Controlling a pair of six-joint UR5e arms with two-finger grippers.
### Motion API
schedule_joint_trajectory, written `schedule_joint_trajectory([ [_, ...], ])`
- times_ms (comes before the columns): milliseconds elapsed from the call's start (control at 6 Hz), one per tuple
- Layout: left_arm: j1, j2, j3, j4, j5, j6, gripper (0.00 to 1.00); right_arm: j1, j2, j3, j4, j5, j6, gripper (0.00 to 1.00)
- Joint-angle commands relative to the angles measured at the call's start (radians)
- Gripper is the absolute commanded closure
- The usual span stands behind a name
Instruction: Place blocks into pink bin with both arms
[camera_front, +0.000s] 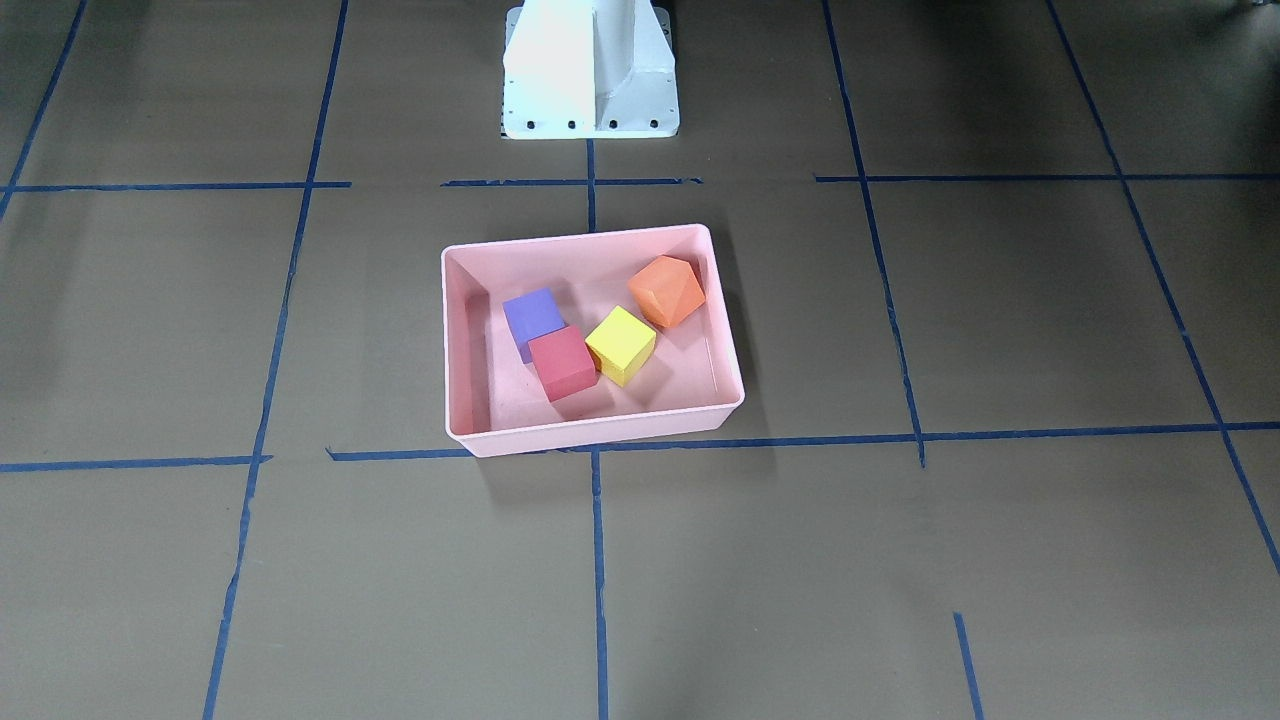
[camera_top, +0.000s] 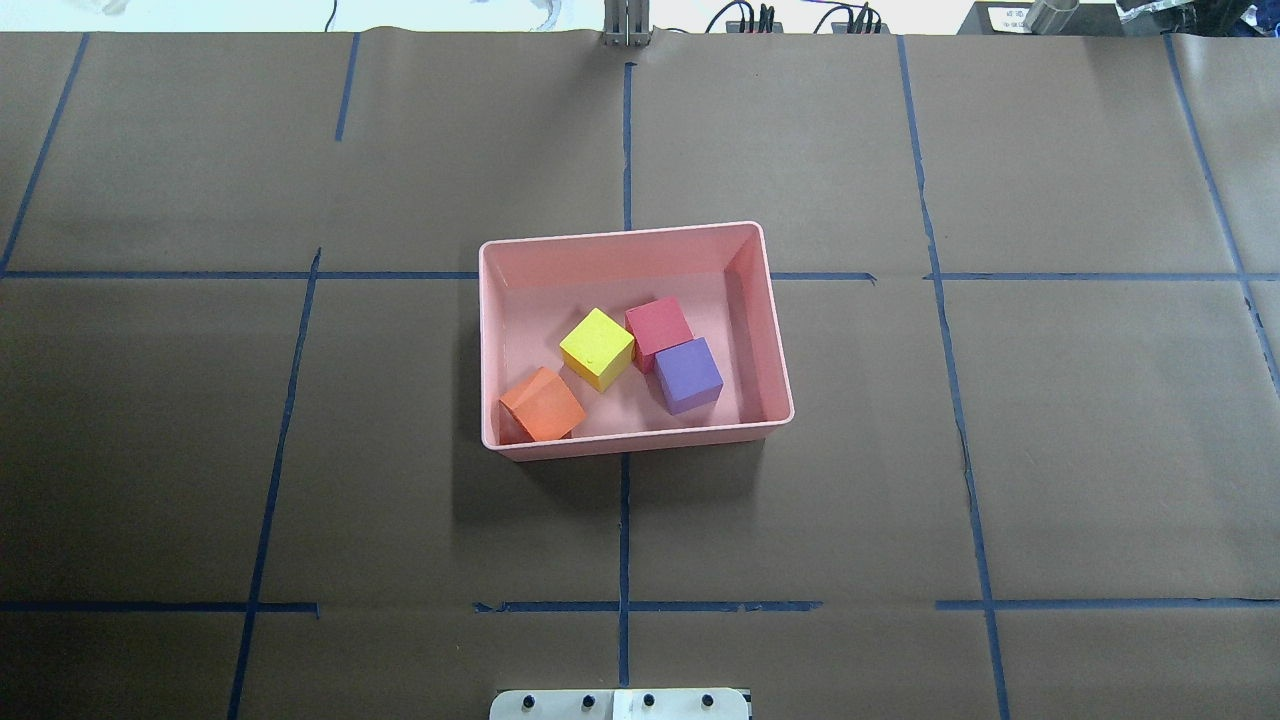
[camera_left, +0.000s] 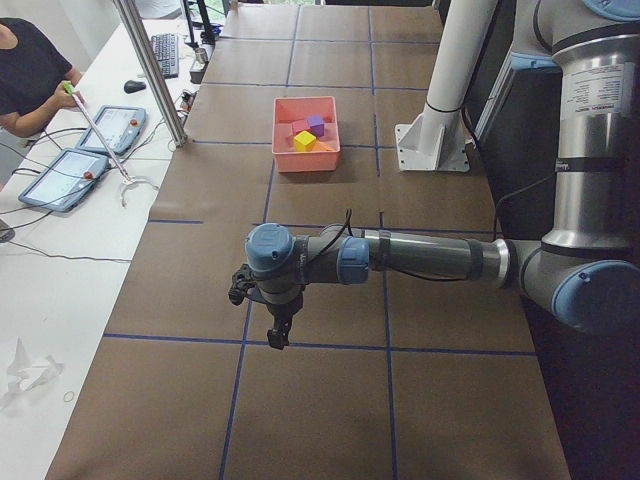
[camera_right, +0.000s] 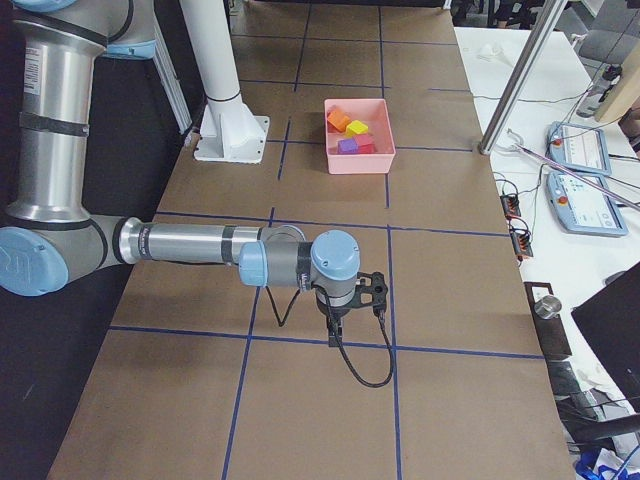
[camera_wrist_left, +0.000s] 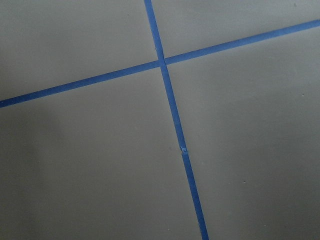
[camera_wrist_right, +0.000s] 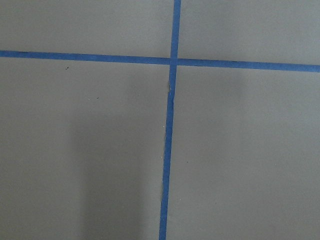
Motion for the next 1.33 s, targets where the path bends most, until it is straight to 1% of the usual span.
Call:
schedule_joint_trajectory([
  [0, 0.0, 0.001, -0.007, -0.011, 0.009, 0.005, 0.0, -0.025, 0.008, 0.008, -0.007, -0.003, 0.001, 0.0],
  [167, 0.0, 0.003, -0.009, -0.01, 0.003, 0.002, 0.0, -0.044, 0.01, 0.009, -0.008, -0.003, 0.001, 0.0],
  [333, 0.0, 0.001, -0.009, -0.011, 0.008, -0.006, 0.0, -0.061, 0.022, 0.012, -0.054, -0.003, 0.003, 0.0],
  [500, 0.0, 0.001, -0.009, -0.011, 0.006, -0.003, 0.0, -0.065, 0.033, 0.049, -0.127, -0.005, 0.001, 0.0],
  [667, 0.0, 0.001, -0.01, -0.011, 0.005, -0.006, 0.0, -0.068, 0.025, 0.083, -0.145, -0.031, 0.001, 0.0],
  [833, 0.0, 0.001, -0.007, -0.01, 0.006, -0.004, 0.0, -0.068, 0.018, 0.098, -0.145, -0.084, 0.0, 0.0],
  [1000, 0.0, 0.001, 0.008, -0.01, 0.008, -0.004, 0.0, -0.07, 0.012, 0.098, -0.143, -0.077, 0.0, 0.0],
  [1167, 0.0, -0.005, -0.001, -0.01, 0.009, -0.003, 0.0, -0.071, 0.012, 0.097, -0.14, -0.075, 0.001, 0.0],
])
